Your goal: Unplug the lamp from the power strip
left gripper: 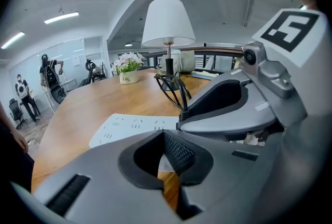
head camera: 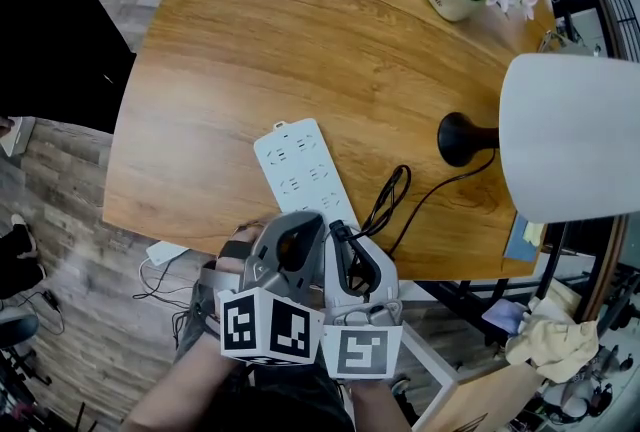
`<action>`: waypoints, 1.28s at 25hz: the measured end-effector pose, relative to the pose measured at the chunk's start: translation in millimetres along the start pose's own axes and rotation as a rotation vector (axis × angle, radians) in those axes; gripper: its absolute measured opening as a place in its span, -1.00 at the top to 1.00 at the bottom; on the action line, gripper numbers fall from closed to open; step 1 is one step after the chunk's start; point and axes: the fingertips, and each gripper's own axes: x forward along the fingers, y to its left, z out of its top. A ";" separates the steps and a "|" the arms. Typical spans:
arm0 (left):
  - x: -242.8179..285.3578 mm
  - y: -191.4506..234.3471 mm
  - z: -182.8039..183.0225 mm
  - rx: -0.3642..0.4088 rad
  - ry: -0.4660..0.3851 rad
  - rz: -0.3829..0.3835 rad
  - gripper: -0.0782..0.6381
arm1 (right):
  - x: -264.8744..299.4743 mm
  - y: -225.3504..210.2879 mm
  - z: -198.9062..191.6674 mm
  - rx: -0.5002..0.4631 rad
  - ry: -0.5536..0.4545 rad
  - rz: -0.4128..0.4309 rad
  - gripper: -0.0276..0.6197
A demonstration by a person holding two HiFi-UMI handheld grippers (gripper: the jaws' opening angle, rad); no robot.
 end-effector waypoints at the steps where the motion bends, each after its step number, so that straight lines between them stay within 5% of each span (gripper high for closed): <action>1: -0.3 0.2 -0.1 0.001 0.000 0.001 0.80 | -0.2 1.1 0.1 -0.016 0.003 -0.003 0.71; 7: -0.5 -0.5 -0.9 0.004 0.007 -0.005 0.80 | -1.6 -7.0 -2.4 0.223 -0.045 0.048 0.71; 14: 1.3 -0.9 -1.3 0.017 0.023 -0.005 0.80 | -0.5 0.7 -0.7 0.003 0.017 -0.006 0.71; 19: 1.4 -1.3 -0.8 0.013 0.026 -0.013 0.80 | -1.7 -7.9 -3.1 0.200 -0.030 0.051 0.71; 26: 1.3 -1.0 0.2 0.023 0.054 -0.012 0.80 | -2.3 -0.1 1.0 0.010 0.030 0.024 0.72; 32: 0.9 -1.1 -0.3 0.032 0.046 -0.016 0.80 | -2.3 -6.3 -1.4 0.169 -0.006 0.061 0.71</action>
